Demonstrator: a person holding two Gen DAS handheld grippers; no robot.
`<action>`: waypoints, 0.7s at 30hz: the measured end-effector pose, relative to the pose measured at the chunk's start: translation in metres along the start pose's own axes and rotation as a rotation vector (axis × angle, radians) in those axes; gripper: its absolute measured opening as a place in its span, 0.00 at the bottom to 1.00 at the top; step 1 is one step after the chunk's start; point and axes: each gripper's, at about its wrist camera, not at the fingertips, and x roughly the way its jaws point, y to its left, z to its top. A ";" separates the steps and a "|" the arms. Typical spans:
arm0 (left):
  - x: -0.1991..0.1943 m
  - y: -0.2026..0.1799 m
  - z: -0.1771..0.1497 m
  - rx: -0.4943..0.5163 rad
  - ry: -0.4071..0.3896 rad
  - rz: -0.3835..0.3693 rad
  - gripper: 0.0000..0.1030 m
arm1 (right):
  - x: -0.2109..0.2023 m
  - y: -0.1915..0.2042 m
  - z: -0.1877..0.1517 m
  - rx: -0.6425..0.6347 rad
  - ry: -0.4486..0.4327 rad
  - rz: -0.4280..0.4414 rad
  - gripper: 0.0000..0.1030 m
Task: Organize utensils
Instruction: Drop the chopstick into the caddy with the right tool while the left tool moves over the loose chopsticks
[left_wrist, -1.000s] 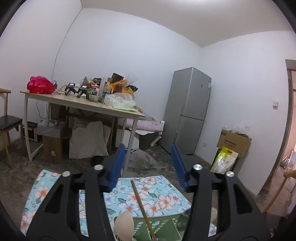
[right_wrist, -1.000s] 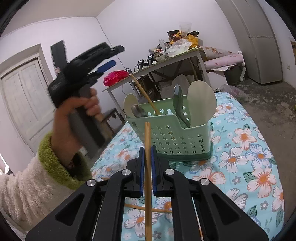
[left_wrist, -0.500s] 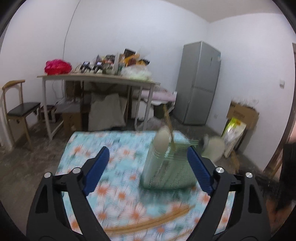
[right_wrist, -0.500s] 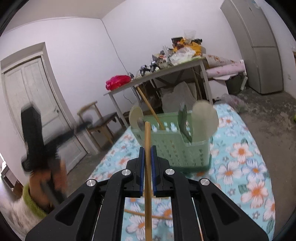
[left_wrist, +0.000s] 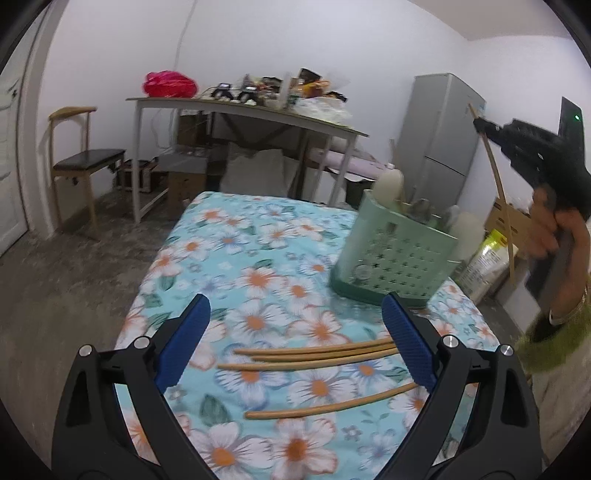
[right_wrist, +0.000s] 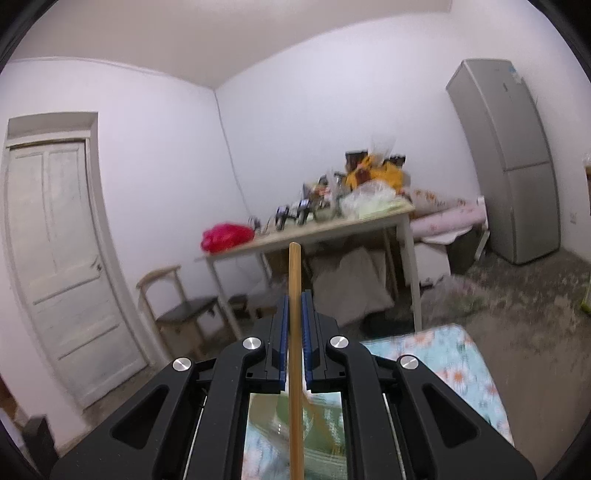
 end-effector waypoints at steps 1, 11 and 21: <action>0.000 0.003 0.000 -0.008 0.003 0.008 0.88 | 0.008 0.000 0.004 0.000 -0.015 -0.015 0.07; -0.003 0.024 -0.001 -0.046 0.003 0.029 0.88 | 0.069 -0.008 0.011 0.024 -0.051 -0.156 0.07; -0.003 0.026 -0.002 -0.051 0.004 0.028 0.88 | 0.075 -0.008 0.022 -0.020 -0.079 -0.214 0.07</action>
